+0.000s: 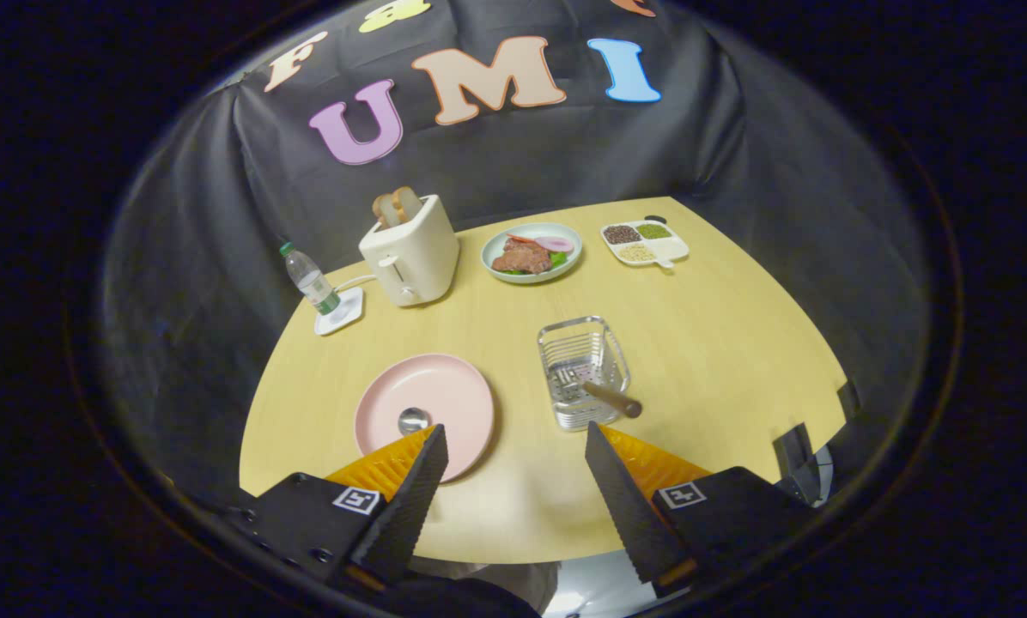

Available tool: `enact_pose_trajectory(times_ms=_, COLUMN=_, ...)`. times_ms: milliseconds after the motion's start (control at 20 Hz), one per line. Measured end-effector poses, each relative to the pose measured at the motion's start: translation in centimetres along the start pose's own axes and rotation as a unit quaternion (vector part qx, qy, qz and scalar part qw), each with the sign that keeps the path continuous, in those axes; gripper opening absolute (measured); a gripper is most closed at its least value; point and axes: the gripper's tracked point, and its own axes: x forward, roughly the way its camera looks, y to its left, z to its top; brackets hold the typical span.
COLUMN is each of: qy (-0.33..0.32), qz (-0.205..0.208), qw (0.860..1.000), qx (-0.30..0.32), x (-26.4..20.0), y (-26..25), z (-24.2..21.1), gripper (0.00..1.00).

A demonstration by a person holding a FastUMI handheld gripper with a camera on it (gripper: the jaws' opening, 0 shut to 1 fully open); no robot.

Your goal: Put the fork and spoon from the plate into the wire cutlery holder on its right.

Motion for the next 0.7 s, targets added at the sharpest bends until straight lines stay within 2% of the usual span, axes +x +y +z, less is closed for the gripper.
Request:
enact_pose_trajectory(times_ms=250, qy=-0.03, qz=0.004, qw=1.0, qx=0.003, x=0.8, y=4.5, z=-4.5, gripper=1.0)
enact_pose_trajectory(times_ms=700, qy=0.007, qz=0.035, qw=0.999, qx=-0.009, x=4.6, y=9.0, z=-12.1, gripper=0.99)
